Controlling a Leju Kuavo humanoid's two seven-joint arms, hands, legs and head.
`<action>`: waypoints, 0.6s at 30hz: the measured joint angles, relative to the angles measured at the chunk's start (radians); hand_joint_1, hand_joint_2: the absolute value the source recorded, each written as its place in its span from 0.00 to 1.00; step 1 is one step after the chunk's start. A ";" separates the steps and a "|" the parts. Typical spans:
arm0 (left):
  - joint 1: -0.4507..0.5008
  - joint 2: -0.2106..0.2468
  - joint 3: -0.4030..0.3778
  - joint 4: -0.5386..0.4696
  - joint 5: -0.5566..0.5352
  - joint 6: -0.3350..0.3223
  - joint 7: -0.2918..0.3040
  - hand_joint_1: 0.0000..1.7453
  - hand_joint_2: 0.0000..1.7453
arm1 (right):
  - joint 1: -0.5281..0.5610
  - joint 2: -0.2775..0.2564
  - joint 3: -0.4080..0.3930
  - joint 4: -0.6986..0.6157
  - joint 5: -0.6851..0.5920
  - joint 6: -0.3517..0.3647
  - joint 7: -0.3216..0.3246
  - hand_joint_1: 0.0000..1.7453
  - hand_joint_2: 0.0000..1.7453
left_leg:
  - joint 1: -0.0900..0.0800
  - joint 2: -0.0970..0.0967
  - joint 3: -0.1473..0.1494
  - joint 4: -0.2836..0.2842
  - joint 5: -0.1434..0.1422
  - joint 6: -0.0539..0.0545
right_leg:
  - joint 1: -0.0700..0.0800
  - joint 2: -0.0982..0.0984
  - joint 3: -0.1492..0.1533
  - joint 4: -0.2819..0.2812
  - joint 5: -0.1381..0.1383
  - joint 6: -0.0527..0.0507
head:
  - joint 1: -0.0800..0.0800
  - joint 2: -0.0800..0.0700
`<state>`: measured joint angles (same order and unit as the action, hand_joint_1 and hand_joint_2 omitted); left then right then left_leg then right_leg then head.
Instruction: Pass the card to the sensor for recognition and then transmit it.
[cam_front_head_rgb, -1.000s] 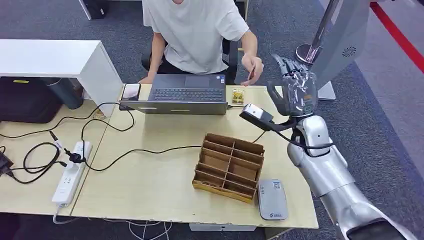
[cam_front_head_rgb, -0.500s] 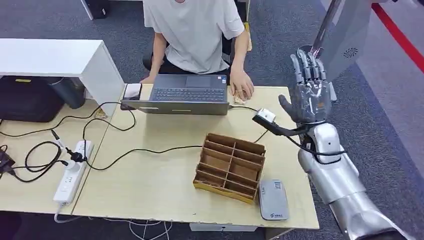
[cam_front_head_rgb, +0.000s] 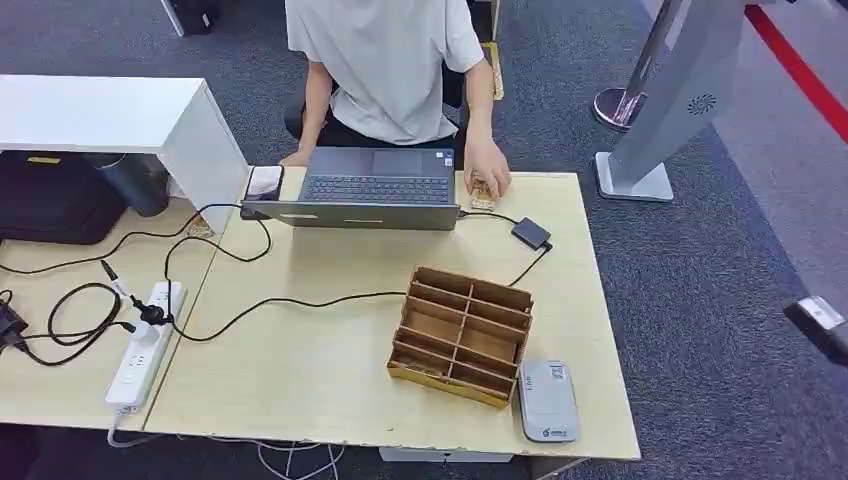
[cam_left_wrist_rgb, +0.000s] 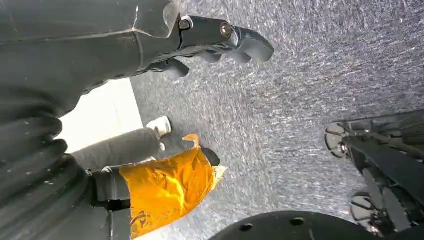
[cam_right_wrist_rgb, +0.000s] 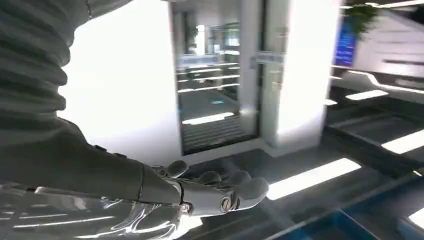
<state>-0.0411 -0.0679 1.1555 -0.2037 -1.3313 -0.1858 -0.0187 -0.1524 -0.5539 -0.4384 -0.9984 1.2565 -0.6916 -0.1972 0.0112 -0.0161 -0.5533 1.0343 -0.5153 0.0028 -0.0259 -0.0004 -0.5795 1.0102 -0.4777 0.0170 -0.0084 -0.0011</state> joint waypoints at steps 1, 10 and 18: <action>-0.001 0.000 0.003 0.000 0.002 0.000 0.004 0.00 1.00 | 0.017 0.000 -0.032 0.012 0.002 0.000 0.002 0.00 1.00 | 0.000 0.000 0.000 0.000 0.000 0.000 | 0.000 0.000 0.000 0.000 0.000 0.000 | 0.000 0.000; -0.003 -0.017 0.028 0.000 0.021 0.011 0.031 0.00 1.00 | 0.083 0.051 -0.262 0.297 0.087 0.001 -0.003 0.00 1.00 | 0.001 0.002 0.002 0.000 0.000 0.000 | 0.001 0.002 0.001 0.000 0.000 0.000 | 0.001 0.000; -0.004 -0.024 0.039 0.000 0.022 0.071 0.053 0.00 1.00 | 0.127 0.214 -0.342 0.575 0.195 0.002 0.055 0.00 1.00 | 0.003 0.005 0.003 -0.002 0.000 -0.001 | 0.004 0.005 0.000 0.001 -0.001 0.000 | 0.000 0.000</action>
<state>-0.0451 -0.0923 1.1948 -0.2037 -1.3096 -0.1152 0.0343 -0.0252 -0.3398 -0.7801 -0.4233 1.4516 -0.6901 -0.1426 0.0145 -0.0113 -0.5502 1.0321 -0.5153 0.0021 -0.0224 0.0042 -0.5792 1.0111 -0.4787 0.0166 -0.0080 -0.0011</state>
